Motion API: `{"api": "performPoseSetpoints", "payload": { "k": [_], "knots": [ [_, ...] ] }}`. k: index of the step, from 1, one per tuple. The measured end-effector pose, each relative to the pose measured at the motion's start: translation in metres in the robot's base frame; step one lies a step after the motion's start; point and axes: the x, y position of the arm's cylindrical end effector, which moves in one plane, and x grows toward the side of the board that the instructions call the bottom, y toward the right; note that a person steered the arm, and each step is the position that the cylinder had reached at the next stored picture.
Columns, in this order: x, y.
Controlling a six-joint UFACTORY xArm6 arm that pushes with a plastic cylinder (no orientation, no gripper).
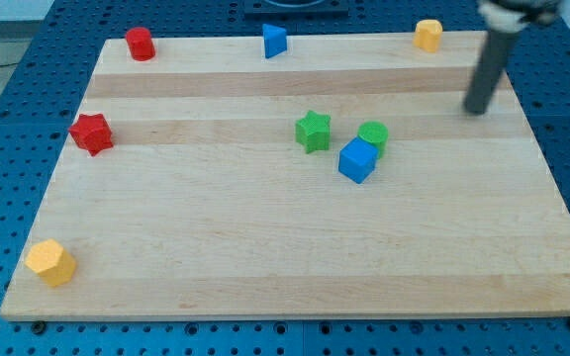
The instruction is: Push the yellow heart to the top right of the green star
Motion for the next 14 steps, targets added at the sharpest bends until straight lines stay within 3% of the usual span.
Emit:
{"api": "performPoseSetpoints", "payload": {
  "k": [1, 2, 3, 5, 7, 8, 9, 11, 14],
  "knots": [
    [-0.044, 0.059],
    [-0.123, 0.024],
    [-0.135, 0.010],
    [-0.136, -0.062],
    [-0.134, -0.173],
    [-0.121, -0.186],
    [-0.124, -0.145],
    [-0.129, -0.140],
    [-0.090, -0.131]
  ]
}}
